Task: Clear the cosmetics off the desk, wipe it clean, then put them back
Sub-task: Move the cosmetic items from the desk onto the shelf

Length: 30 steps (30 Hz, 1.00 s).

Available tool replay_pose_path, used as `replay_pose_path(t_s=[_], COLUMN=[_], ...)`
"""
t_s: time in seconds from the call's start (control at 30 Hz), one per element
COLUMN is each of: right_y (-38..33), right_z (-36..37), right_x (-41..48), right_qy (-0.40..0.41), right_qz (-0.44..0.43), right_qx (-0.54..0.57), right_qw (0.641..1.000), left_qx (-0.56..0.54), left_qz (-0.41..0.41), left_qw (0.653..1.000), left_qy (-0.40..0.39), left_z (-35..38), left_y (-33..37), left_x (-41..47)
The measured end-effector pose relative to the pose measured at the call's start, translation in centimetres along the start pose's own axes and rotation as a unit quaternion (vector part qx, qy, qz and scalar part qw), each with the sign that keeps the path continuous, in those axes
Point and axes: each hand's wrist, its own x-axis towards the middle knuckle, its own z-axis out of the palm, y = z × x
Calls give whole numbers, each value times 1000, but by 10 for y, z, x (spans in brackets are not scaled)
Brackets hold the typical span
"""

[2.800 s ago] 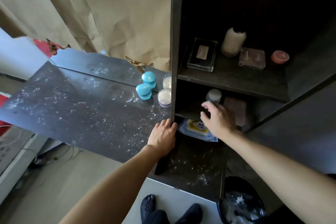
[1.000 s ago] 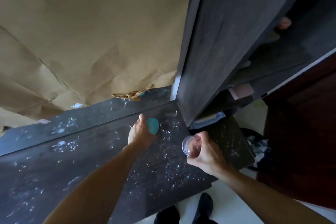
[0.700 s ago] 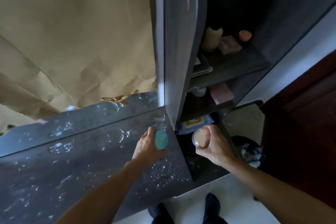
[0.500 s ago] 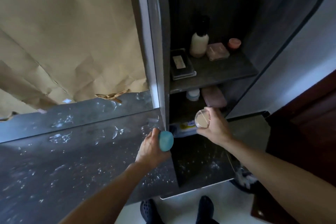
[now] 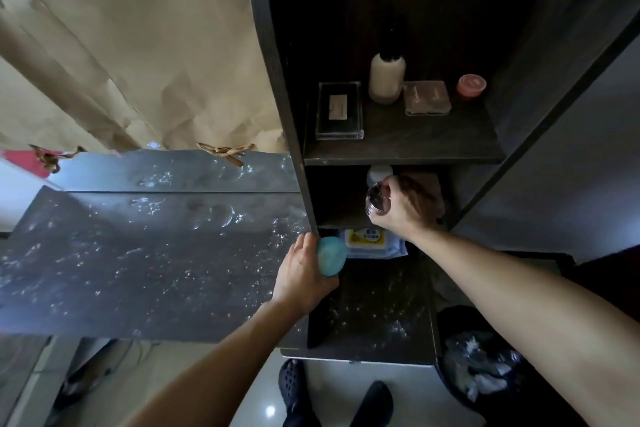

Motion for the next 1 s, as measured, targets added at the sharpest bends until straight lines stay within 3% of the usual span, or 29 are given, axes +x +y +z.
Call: replay_pose_path(t_s=[0.17, 0.53, 1.0], right_y=[22, 52, 64], right_z=[-11, -27, -16], right_x=[-15, -44, -54], right_qy=[0, 27, -10], right_qz=[-61, -50, -32], right_qx=[12, 46, 7], right_qw=[998, 997, 999], left_qx=[29, 73, 84], left_qz=[19, -65, -86], left_qw=[999, 995, 990], left_qy=[13, -34, -69], left_z=[6, 27, 29], left_y=[26, 56, 52], left_x=[30, 111, 142])
